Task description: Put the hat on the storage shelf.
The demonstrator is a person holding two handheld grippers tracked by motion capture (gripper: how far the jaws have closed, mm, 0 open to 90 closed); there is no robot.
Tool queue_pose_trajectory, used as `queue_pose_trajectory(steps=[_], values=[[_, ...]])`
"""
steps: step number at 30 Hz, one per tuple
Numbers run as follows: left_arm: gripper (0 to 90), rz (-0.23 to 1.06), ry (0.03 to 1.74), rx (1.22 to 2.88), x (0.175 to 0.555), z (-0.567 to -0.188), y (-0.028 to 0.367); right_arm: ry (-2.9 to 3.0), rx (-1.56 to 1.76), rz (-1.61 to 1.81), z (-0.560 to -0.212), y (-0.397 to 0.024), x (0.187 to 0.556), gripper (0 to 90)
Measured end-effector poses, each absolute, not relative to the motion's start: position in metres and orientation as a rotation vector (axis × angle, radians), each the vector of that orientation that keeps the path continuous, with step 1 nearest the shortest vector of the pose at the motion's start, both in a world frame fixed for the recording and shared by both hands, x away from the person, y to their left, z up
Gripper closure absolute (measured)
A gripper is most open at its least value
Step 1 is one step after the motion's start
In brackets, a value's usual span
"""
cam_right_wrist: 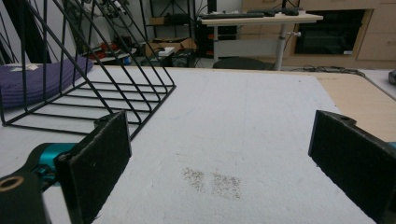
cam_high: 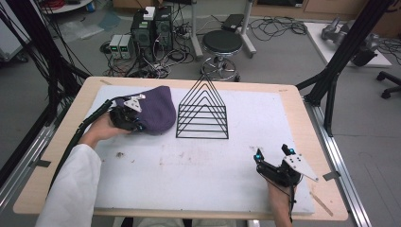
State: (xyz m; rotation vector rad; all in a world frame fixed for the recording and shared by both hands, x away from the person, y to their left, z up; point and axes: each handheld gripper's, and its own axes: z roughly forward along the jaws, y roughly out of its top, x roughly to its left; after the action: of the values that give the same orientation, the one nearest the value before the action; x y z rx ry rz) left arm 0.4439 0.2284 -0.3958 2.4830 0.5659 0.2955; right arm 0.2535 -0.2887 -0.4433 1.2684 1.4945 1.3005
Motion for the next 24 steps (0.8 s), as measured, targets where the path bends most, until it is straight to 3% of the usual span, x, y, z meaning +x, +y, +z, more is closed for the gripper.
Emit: queue_pose_trajectory(steps=[12,24], values=[[79.4,0.318,0.655,2.268,0.434,-0.349,0.256,1.494,1.263,1.304,-0.443,-0.288,0.253,5.1],[79.4,0.325,0.686,2.159,0.425,-0.324,0.264,1.449,1.259,1.331,-0.441,-0.288,0.251,5.2]])
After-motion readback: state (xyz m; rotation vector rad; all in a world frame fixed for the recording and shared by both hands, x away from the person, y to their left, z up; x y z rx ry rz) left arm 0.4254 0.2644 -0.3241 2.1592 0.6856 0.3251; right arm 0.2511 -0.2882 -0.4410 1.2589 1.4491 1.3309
